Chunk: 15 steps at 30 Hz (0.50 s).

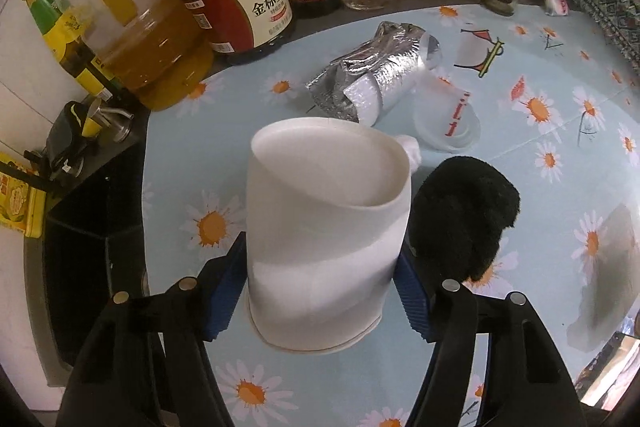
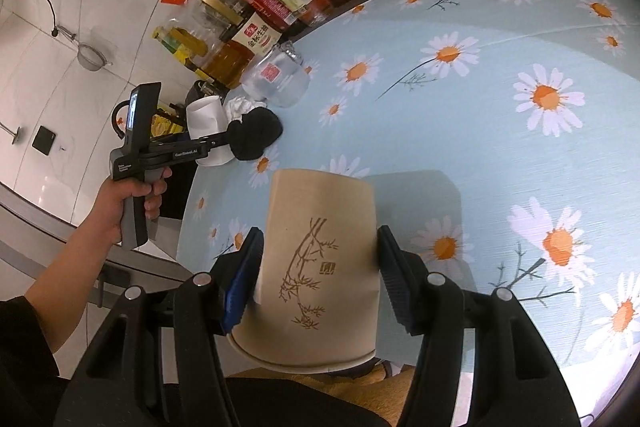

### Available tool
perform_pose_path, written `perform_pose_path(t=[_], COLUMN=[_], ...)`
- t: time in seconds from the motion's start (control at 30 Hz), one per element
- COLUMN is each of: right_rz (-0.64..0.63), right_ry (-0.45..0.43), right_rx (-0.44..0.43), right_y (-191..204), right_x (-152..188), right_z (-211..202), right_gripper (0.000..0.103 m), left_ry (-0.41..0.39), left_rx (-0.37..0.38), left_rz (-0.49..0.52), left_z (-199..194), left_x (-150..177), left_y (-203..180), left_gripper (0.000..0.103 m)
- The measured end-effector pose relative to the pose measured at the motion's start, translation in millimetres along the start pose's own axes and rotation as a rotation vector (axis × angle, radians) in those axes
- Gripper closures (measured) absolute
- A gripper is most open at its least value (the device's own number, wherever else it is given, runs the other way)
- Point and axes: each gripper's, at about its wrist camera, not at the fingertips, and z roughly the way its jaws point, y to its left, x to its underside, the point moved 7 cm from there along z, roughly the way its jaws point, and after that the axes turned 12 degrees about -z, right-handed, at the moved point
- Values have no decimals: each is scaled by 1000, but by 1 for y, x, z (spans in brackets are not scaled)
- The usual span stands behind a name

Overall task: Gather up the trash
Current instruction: 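Lift the tan cup with the right gripper while the left gripper grasps the white paper cup, then carry the white cup and tan cup down over the trash bin with both grippers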

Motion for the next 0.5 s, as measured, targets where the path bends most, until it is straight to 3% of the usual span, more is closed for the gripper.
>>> perform_pose_path(t=[0.27, 0.5], right_rz=[-50, -85], right_ry=[26, 54], right_rx=[9, 32], right_y=[33, 74], right_x=[-1, 5], right_z=[20, 44], right_gripper=[45, 45], left_ry=[-38, -70], left_rx=[92, 191], left_rz=[-65, -65], left_z=[-35, -73], left_x=[19, 70], left_y=[16, 28], left_gripper=[37, 37])
